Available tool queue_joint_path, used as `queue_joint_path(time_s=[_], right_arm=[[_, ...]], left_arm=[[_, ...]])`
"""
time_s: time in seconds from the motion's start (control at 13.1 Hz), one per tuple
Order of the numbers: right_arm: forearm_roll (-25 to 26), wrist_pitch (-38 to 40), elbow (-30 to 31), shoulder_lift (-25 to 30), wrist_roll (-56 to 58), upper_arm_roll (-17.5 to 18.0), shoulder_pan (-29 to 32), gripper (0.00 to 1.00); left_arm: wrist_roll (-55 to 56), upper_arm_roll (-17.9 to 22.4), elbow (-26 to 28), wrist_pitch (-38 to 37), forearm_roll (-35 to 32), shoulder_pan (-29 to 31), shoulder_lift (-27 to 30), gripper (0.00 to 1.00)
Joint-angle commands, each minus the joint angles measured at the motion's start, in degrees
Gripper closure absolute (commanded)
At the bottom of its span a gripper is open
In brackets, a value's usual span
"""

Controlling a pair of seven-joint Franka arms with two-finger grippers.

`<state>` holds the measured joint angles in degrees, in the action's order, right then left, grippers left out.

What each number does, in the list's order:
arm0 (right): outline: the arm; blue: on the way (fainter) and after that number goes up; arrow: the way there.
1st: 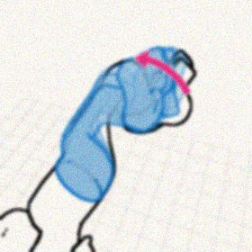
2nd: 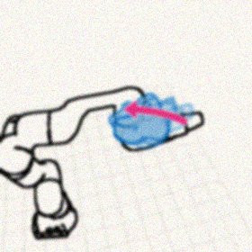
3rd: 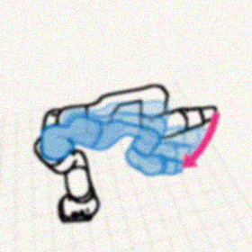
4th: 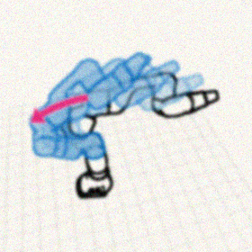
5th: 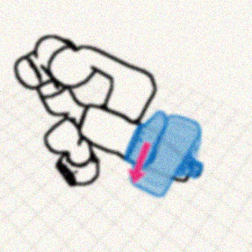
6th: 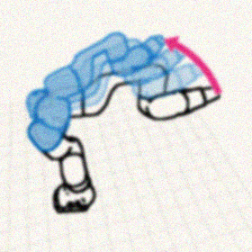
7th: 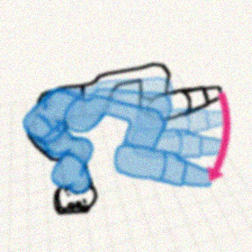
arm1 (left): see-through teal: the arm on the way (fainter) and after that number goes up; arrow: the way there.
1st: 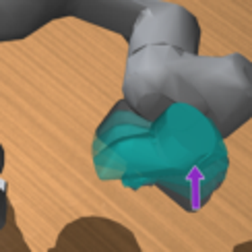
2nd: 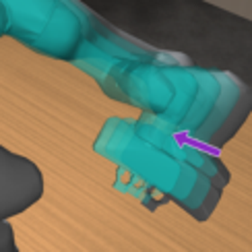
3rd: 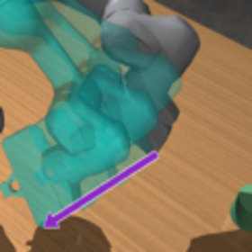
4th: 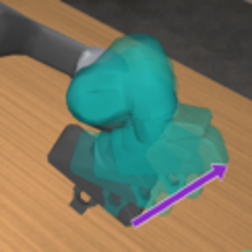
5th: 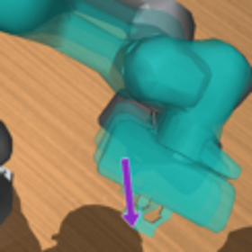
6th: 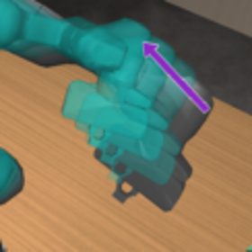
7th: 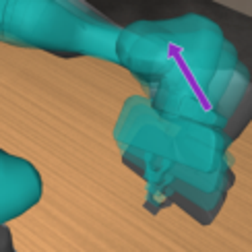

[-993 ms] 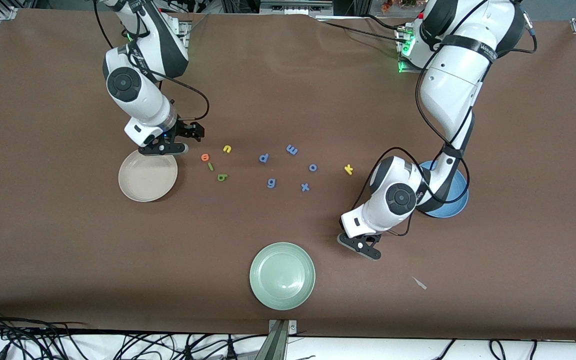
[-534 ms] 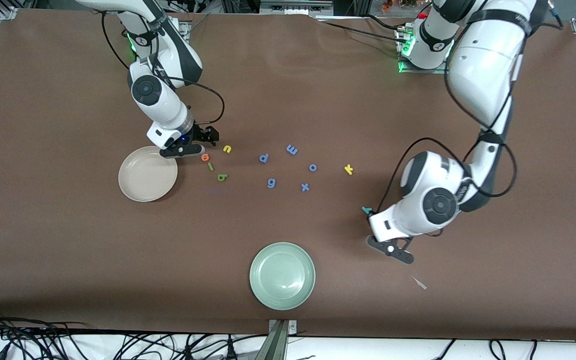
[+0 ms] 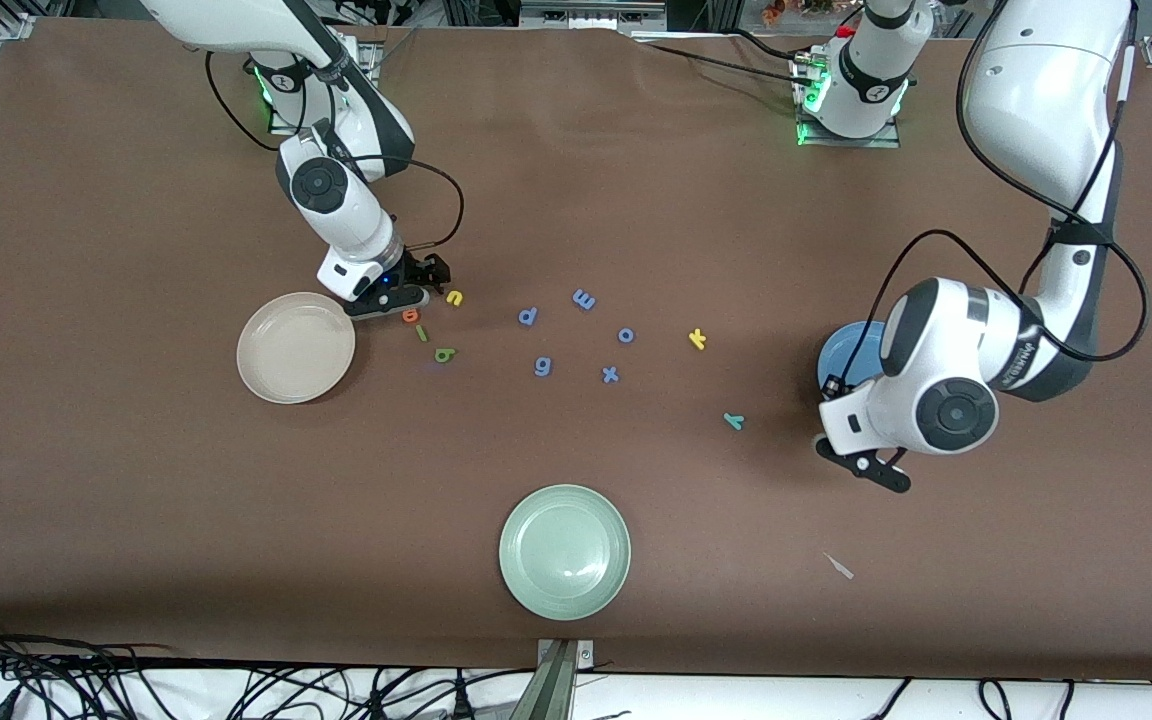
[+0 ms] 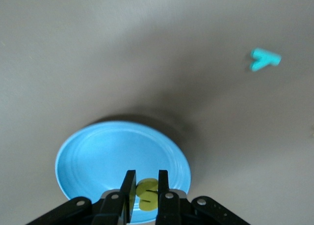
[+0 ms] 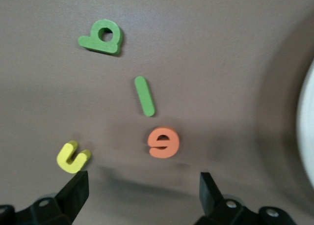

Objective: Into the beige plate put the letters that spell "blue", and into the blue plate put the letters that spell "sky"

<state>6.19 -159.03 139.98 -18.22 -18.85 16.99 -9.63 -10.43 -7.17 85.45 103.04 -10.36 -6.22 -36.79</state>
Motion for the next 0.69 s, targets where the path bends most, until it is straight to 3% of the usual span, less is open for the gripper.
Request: queue_joint_path(time_s=[0.0,0.23,0.38,0.46,0.53,0.61], right_arm=[[5.3,-1.1,-0.23,-0.32,-0.57,-2.3,-0.21,0.01],[5.5,-3.12,-0.23,-1.28,-0.84,-2.4,-0.3,0.05],[5.5,-4.96,-0.32,-2.42,-0.84,-2.4,-0.39,0.08],[5.5,-5.67,-0.32,-2.86,-0.84,-2.4,-0.47,0.1],[5.58,-5.94,-0.32,-2.96,-0.84,-2.4,-0.47,0.14],[5.58,-5.94,-0.32,-2.96,-0.84,-2.4,-0.56,0.2]], left_arm=[[-0.12,-0.04,14.54,9.52,-3.78,1.91,6.29,0.96],[-0.12,0.13,20.01,17.0,-4.14,3.58,6.3,0.96],[0.14,-0.04,20.11,17.46,-6.33,4.28,6.21,0.96],[0.67,-0.22,20.11,17.38,-6.34,4.2,6.29,0.85],[1.37,-0.39,19.59,16.94,-6.34,4.29,6.38,0.47],[1.38,-0.57,19.41,16.59,-6.34,3.85,6.99,0.0]])
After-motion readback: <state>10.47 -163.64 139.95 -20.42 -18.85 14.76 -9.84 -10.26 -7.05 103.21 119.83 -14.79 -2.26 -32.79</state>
